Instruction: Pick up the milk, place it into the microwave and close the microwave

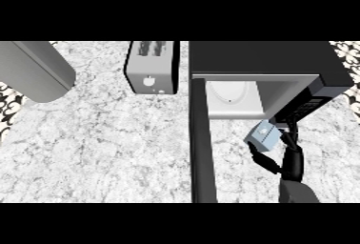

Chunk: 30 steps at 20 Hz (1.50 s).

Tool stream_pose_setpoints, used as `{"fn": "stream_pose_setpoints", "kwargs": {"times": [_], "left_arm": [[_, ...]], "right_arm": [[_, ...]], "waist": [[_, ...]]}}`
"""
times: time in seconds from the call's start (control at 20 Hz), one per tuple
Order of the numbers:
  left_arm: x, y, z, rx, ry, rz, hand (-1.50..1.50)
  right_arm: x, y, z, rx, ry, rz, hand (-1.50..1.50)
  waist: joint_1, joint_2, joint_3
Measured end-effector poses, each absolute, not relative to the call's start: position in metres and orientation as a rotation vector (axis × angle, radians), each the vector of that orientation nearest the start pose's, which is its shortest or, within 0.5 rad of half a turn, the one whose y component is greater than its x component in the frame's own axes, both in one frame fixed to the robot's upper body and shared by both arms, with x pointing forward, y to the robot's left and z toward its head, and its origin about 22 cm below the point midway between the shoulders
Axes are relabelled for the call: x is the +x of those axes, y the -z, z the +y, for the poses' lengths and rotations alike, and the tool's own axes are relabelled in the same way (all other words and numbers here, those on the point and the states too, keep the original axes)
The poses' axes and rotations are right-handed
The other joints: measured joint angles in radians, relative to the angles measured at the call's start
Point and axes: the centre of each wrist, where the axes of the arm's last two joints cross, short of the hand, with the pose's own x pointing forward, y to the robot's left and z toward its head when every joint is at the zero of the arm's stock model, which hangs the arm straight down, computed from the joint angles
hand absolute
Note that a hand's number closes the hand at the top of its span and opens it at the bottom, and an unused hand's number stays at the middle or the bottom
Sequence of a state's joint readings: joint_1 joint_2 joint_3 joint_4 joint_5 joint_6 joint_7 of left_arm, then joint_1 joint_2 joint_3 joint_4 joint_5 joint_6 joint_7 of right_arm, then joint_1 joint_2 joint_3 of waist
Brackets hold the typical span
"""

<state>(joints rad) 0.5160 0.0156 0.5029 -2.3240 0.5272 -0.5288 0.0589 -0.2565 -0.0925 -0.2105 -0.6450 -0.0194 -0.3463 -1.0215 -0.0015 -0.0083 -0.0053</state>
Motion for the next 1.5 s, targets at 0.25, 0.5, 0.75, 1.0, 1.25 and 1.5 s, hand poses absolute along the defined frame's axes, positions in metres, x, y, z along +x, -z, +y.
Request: {"fn": "stream_pose_setpoints", "kwargs": {"times": [0.25, 0.5, 0.75, 1.0, 1.25, 1.5], "left_arm": [[0.073, -0.114, 0.342, -0.012, -0.003, -1.937, -1.5], [0.073, -0.113, 0.343, -0.023, -0.004, -1.942, -1.5], [0.069, -0.113, 0.345, -0.023, -0.017, -1.934, -1.5], [0.071, -0.114, 0.347, -0.015, -0.028, -1.931, -1.5], [0.067, -0.114, 0.35, -0.008, -0.026, -1.934, -1.5], [0.066, -0.114, 0.354, -0.007, -0.028, -1.937, -1.5]], "right_arm": [[0.246, 0.138, -0.301, -0.482, -0.012, -1.897, 1.5], [0.241, 0.136, -0.321, -0.332, -0.081, -1.906, 1.5], [0.24, 0.131, -0.317, -0.147, -0.12, -1.912, 1.5], [0.244, 0.112, -0.293, -0.046, -0.159, -1.968, 1.5], [0.249, 0.079, -0.272, -0.055, -0.179, -1.985, 1.5], [0.269, 0.047, -0.254, -0.091, -0.185, -1.994, 1.5]], "waist": [[0.002, 0.0, 0.0], [0.009, 0.002, 0.001], [0.006, 0.002, 0.003], [-0.002, 0.003, 0.004], [0.0, 0.004, 0.004], [0.005, 0.006, 0.005]]}}
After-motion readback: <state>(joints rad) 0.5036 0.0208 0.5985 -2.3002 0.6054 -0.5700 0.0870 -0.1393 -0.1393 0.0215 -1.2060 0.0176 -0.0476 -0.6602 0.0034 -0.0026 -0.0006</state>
